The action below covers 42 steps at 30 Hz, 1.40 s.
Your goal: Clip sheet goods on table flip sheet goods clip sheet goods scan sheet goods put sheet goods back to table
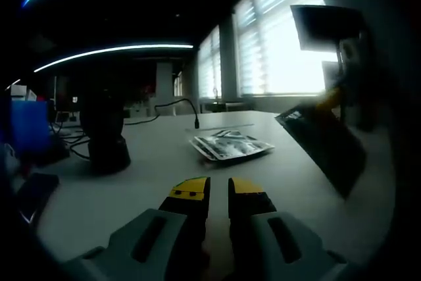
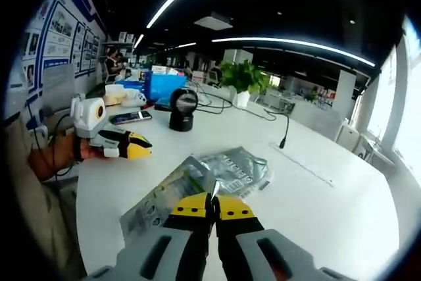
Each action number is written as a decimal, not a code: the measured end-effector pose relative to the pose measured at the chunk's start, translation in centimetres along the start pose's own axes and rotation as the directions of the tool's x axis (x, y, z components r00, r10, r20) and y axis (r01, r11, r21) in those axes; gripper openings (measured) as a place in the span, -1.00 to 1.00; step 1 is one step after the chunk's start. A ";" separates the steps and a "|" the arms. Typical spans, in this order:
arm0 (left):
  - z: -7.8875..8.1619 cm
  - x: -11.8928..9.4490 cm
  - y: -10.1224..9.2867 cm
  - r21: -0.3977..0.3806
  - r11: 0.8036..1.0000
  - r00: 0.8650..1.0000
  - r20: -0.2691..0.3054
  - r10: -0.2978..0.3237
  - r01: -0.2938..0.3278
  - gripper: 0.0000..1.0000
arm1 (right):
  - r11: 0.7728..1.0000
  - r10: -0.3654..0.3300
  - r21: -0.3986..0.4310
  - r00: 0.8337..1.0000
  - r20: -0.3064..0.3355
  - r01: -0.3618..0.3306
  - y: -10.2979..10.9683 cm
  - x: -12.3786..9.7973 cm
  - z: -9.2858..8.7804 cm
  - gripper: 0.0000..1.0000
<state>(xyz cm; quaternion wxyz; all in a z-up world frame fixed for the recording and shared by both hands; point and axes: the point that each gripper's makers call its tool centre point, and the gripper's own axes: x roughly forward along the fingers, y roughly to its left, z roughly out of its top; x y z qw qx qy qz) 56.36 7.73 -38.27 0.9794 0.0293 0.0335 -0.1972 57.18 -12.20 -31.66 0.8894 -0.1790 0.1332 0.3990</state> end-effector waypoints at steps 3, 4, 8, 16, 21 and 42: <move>0.0 0.0 0.1 0.000 1.000 1.000 0.002 0.003 -0.003 -0.91 | 1.000 0.003 -0.008 1.000 0.017 -0.003 0.5 -0.5 1.0 -1.00; 0.0 0.0 0.1 0.002 1.000 1.000 0.003 0.004 -0.004 -0.91 | 1.000 0.007 -0.010 1.000 0.025 -0.007 0.7 -0.6 1.4 -1.00; 0.1 0.0 0.1 0.004 1.000 1.000 0.004 0.006 -0.007 -0.91 | 0.999 0.020 -0.027 0.999 0.036 -0.019 1.2 -0.9 2.5 -1.00; 0.2 -0.1 0.2 0.009 1.000 1.000 0.010 0.010 -0.010 -0.91 | 0.998 0.045 -0.038 0.996 0.077 -0.042 2.2 -1.4 4.7 -1.00; 0.2 -0.1 0.1 0.010 1.000 1.000 0.012 0.011 -0.011 -0.91 | 0.998 0.054 -0.043 0.994 0.094 -0.051 2.5 -1.3 5.8 -1.00; 0.3 -0.1 0.2 0.014 1.000 1.000 0.019 0.014 -0.014 -0.91 | 0.996 0.056 0.056 0.989 0.135 -0.064 2.5 2.2 10.9 -1.00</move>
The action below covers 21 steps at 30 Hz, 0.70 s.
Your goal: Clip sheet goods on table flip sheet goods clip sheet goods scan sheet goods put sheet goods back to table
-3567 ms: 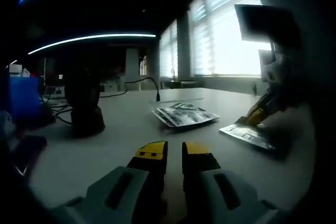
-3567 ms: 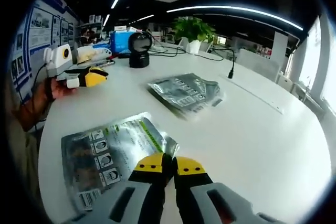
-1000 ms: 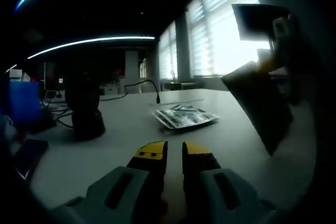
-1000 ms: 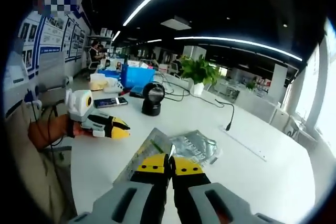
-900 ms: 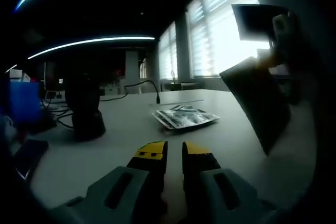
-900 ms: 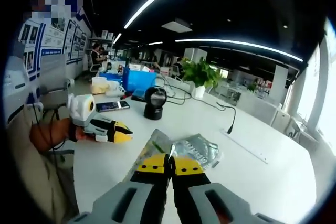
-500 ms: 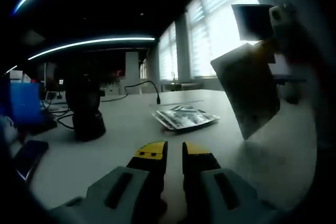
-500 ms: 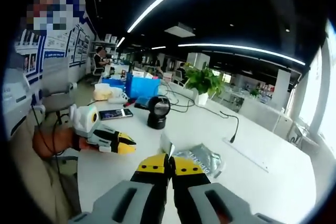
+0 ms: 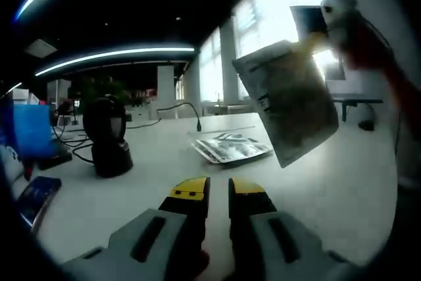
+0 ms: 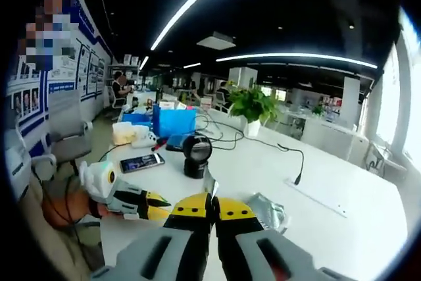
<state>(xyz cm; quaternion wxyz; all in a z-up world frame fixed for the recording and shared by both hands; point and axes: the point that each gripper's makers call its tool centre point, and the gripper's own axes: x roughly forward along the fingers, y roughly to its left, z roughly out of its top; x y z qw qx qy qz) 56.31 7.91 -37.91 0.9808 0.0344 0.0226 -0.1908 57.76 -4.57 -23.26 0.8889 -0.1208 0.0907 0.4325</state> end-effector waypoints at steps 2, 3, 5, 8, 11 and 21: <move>0.0 0.0 0.0 0.001 1.000 1.000 0.000 0.001 -0.001 -0.90 | 1.000 -0.009 0.007 1.000 0.012 0.009 -0.1 0.7 0.6 -1.00; 0.0 0.0 0.0 0.000 1.000 1.000 0.000 0.000 0.000 -0.90 | 1.000 -0.006 0.018 1.000 0.022 0.006 -0.1 1.2 1.0 -1.00; 0.0 0.0 0.0 0.001 1.000 1.000 0.000 -0.001 0.001 -0.90 | 0.999 -0.004 0.033 0.999 0.036 0.002 -0.1 1.9 1.7 -1.00; 0.0 0.0 0.0 0.002 1.000 1.000 0.000 -0.002 0.002 -0.90 | 0.999 -0.006 0.044 0.998 0.056 0.003 -0.2 2.9 2.7 -1.00; 0.0 0.0 -0.1 0.003 1.000 1.000 0.001 -0.002 0.002 -0.90 | 0.999 -0.005 0.052 0.998 0.070 0.002 -0.2 3.8 3.3 -1.00; 0.1 0.0 -0.2 0.007 1.000 1.000 0.004 -0.007 0.007 -0.90 | 0.998 -0.015 0.069 0.995 0.095 0.008 0.1 6.8 5.0 -1.00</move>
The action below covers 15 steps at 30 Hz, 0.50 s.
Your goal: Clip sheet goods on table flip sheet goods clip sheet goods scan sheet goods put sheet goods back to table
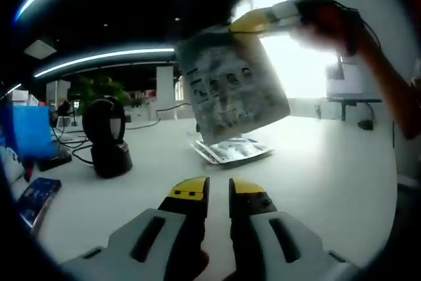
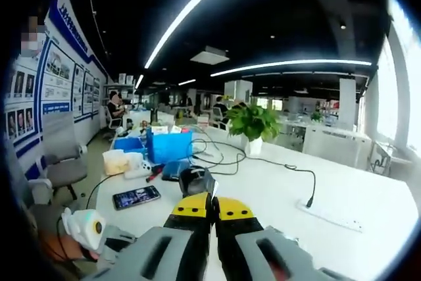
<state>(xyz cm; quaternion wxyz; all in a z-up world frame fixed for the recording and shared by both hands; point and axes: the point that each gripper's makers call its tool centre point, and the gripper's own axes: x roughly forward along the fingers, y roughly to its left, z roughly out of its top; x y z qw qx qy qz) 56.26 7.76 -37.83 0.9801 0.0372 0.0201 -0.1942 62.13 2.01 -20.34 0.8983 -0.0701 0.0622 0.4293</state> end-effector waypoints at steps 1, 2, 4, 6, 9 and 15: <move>0.0 0.0 0.0 0.000 1.000 1.000 0.000 0.000 0.000 -0.90 | 1.000 -0.003 -0.001 1.000 0.002 0.003 0.0 0.4 0.1 -1.00; 0.0 0.0 0.0 0.001 1.000 1.000 0.000 -0.001 0.001 -0.90 | 1.000 -0.009 -0.002 1.000 0.004 0.009 0.0 0.8 0.1 -1.00; 0.0 0.0 0.0 0.001 1.000 1.000 -0.001 -0.001 0.001 -0.90 | 1.000 -0.011 0.004 1.000 0.006 0.011 0.0 1.2 0.2 -1.00; 0.0 0.0 0.0 0.001 1.000 1.000 -0.001 -0.002 0.002 -0.90 | 1.000 -0.009 0.013 1.000 0.006 0.009 0.0 1.9 0.3 -1.00; 0.0 0.0 -0.1 0.003 1.000 1.000 0.000 -0.006 0.006 -0.90 | 0.999 -0.030 0.023 1.000 0.007 0.029 -0.4 3.1 0.2 -1.00; 0.0 0.0 -0.2 0.007 1.000 1.000 0.001 -0.007 0.007 -0.90 | 0.996 -0.068 0.052 0.998 0.017 0.067 -0.7 5.2 0.2 -1.00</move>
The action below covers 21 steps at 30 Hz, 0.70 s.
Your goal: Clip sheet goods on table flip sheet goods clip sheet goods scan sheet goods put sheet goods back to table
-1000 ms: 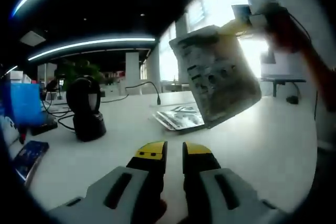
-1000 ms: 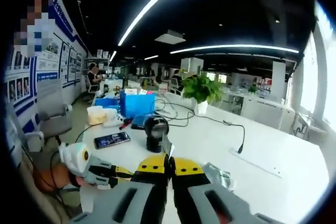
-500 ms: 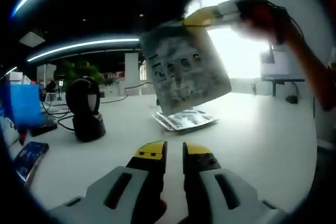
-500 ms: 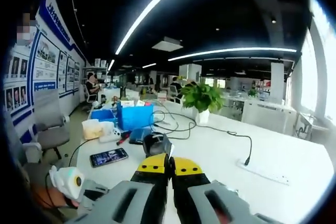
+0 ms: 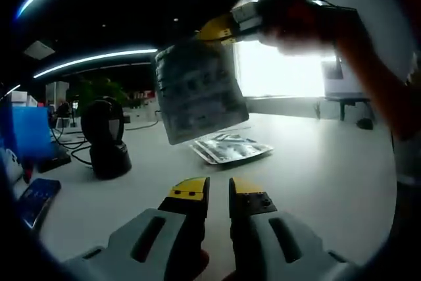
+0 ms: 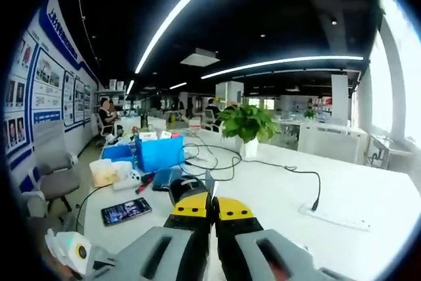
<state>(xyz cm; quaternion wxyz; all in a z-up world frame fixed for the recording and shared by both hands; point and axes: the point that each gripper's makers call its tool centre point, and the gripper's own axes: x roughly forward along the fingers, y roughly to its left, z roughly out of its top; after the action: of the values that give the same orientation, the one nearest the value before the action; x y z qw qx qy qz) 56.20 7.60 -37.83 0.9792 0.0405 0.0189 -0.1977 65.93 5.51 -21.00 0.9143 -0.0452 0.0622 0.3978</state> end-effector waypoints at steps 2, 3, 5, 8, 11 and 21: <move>0.0 0.0 0.0 0.002 1.000 1.000 0.000 -0.001 0.001 -0.90 | 0.999 -0.034 -0.020 0.999 0.007 0.034 -0.4 0.5 0.0 -1.00; 0.0 0.0 0.0 0.001 1.000 1.000 0.000 -0.001 0.001 -0.90 | 0.999 -0.047 -0.026 0.999 0.008 0.048 -0.5 0.9 0.0 -1.00; 0.0 0.0 0.0 -0.001 1.000 1.000 -0.001 -0.002 0.002 -0.90 | 0.999 -0.050 -0.017 0.999 0.008 0.050 -0.5 1.4 -0.2 -1.00; 0.1 0.0 0.0 0.000 1.000 1.000 0.001 -0.004 0.004 -0.90 | 0.998 -0.057 -0.012 0.998 0.006 0.058 -0.5 2.2 -0.3 -1.00; 0.0 0.1 -0.1 0.004 1.000 1.000 0.000 -0.005 0.005 -0.90 | 0.997 -0.077 -0.007 0.997 0.009 0.077 -0.9 2.8 -0.4 -1.00; 0.0 0.1 -0.1 0.005 1.000 1.000 0.003 -0.004 0.004 -0.90 | 0.984 -0.169 0.058 0.985 0.014 0.168 -1.8 5.3 -1.4 -1.00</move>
<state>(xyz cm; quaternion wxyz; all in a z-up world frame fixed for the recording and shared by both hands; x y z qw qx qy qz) 56.23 7.50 -37.86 0.9787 0.0429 0.0172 -0.2000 70.72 7.90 -23.10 0.9461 -0.0205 0.0607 0.3174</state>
